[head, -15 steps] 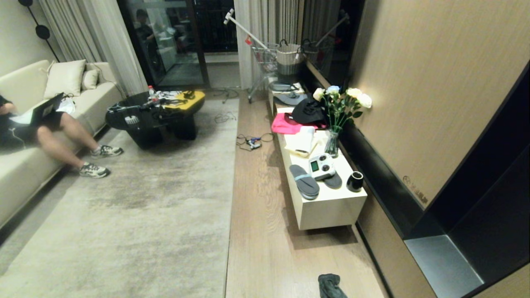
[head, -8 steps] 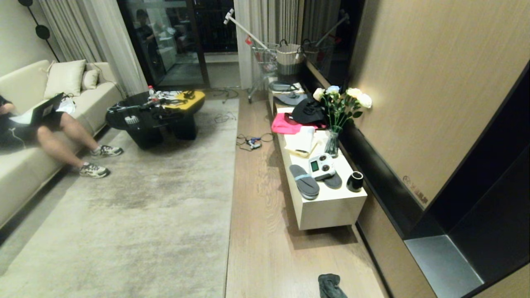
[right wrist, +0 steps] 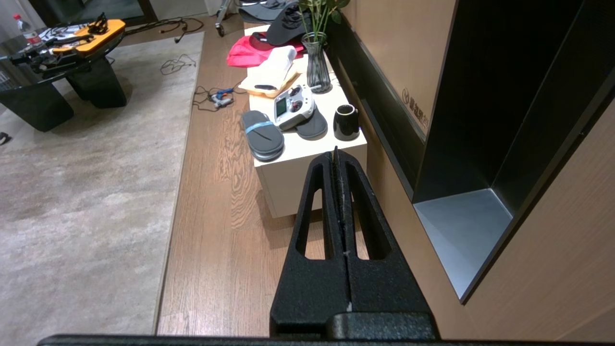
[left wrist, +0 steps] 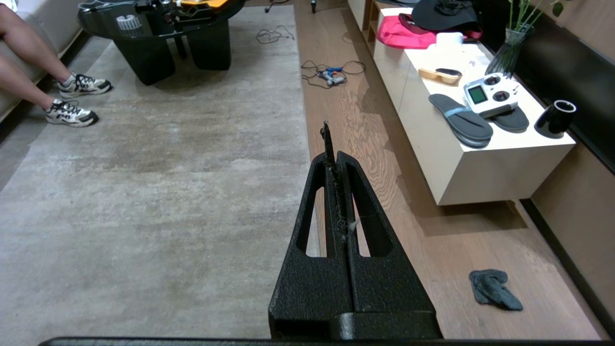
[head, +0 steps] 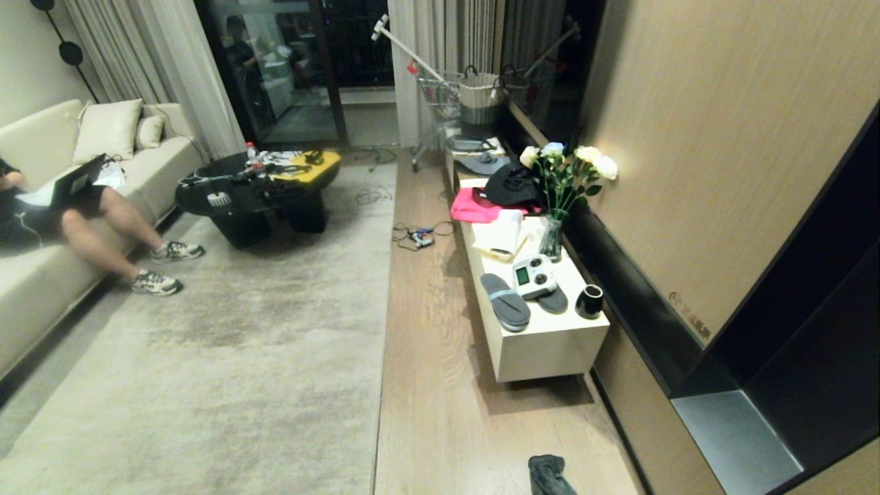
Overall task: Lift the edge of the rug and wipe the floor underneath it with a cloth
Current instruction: Pick up the rag
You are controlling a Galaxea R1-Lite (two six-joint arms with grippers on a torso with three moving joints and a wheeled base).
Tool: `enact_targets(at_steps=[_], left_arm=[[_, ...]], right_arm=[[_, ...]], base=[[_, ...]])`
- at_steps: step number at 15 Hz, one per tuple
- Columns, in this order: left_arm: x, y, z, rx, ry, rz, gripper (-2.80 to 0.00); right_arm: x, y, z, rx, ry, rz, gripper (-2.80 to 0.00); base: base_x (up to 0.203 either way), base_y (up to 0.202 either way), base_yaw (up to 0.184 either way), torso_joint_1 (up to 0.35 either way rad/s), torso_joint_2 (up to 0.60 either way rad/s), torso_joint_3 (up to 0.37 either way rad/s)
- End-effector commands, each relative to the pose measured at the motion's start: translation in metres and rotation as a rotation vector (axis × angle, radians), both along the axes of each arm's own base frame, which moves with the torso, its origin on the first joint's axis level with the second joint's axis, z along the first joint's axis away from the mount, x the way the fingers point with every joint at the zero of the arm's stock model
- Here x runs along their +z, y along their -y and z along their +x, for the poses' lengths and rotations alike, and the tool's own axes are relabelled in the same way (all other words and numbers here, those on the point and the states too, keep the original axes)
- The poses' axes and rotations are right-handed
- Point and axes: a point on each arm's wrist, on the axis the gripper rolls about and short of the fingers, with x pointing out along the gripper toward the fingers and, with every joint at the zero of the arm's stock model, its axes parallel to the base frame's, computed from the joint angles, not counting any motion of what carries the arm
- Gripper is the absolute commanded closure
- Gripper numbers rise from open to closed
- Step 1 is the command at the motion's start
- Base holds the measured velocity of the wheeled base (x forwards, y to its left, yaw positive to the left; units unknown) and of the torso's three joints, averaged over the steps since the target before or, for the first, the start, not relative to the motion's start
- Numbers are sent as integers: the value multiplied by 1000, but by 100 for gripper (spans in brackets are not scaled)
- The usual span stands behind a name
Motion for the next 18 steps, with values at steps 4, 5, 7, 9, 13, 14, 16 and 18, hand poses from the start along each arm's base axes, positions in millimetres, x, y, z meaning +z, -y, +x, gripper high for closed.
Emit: enact_targets(at_steps=[4, 5, 7, 9, 13, 14, 16, 18], left_arm=[[0, 0, 0, 0, 0, -1, 0], [0, 0, 0, 0, 0, -1, 0], [0, 0, 0, 0, -1, -1, 0], [0, 0, 0, 0, 0, -1, 0], [0, 0, 0, 0, 0, -1, 0], [0, 0, 0, 0, 0, -1, 0], [0, 0, 0, 0, -1, -1, 0], [0, 0, 0, 0, -1, -1, 0]], right_arm=[[0, 0, 0, 0, 1, 4, 0], [0, 0, 0, 0, 1, 4, 0], [0, 0, 0, 0, 1, 4, 0], [0, 0, 0, 0, 1, 4, 0], [0, 0, 0, 0, 1, 4, 0], [0, 0, 0, 0, 1, 4, 0], [0, 0, 0, 0, 1, 4, 0], [0, 0, 0, 0, 1, 4, 0]], base=[[0, 0, 0, 0, 0, 0], [0, 0, 0, -81, 149, 124], [0, 0, 0, -130, 309, 187], [0, 0, 0, -125, 323, 178], [0, 0, 0, -132, 330, 191], [0, 0, 0, -139, 344, 202], [0, 0, 0, -133, 347, 209], [0, 0, 0, -148, 362, 223]])
